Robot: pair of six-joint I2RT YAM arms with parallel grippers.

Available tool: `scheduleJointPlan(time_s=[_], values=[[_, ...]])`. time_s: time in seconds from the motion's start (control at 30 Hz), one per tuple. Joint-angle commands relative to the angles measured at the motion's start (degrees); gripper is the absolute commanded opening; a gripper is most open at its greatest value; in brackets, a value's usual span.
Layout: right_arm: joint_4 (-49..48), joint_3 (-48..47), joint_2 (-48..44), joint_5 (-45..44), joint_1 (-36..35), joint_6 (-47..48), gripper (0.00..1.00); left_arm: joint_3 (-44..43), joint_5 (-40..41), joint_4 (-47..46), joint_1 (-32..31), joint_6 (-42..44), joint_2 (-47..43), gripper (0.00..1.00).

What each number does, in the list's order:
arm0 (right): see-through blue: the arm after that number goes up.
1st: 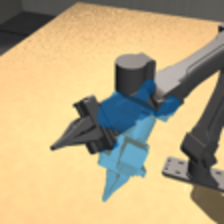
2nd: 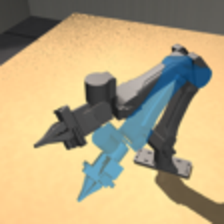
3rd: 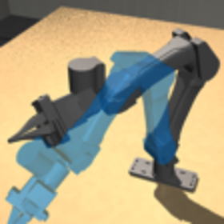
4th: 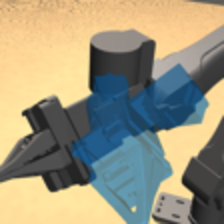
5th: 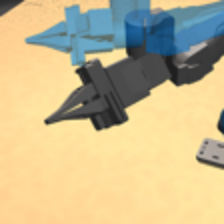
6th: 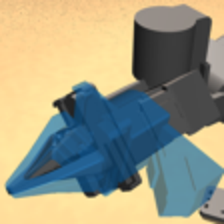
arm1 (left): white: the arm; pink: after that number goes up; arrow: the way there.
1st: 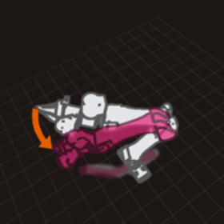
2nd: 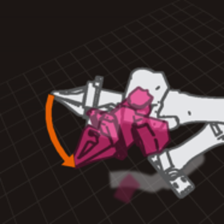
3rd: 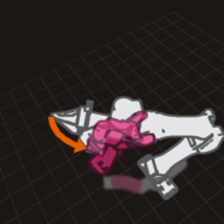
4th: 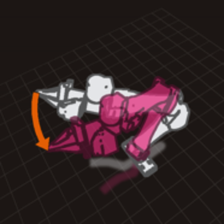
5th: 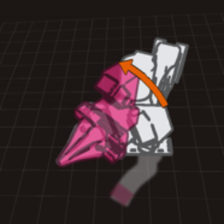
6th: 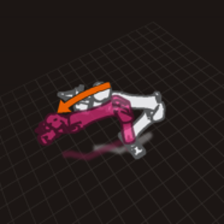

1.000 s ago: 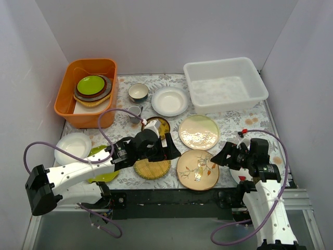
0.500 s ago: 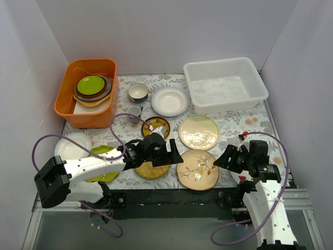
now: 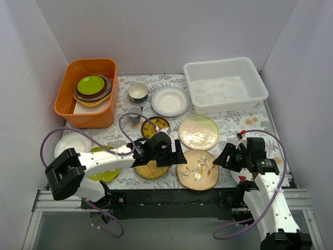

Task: Place the plates into the plastic bin on the countertop
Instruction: Pick up the plate from the corner of the board.

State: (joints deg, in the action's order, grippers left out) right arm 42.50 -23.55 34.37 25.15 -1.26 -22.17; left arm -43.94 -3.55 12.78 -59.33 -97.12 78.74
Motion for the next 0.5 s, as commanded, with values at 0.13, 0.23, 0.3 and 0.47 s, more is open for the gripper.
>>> scheduleJointPlan(time_s=[0.13,0.23,0.3,0.47], values=[[-5.85,-0.62,3.77,-0.89,-0.76,-0.85,0.66,-3.69,-1.28,-1.09,0.09,0.35,1.94,0.81],[-6.99,-0.01,4.04,-0.89,-0.94,-1.55,0.60,-3.96,-1.20,-1.00,0.09,0.35,2.65,0.80],[-7.96,0.26,4.82,-0.98,-1.55,-2.08,0.59,-4.13,-1.11,-1.00,0.09,0.27,3.00,0.80],[-10.24,1.22,6.85,-1.59,-3.13,-3.14,0.59,-4.22,-1.19,-0.82,0.09,0.09,3.79,0.80]])
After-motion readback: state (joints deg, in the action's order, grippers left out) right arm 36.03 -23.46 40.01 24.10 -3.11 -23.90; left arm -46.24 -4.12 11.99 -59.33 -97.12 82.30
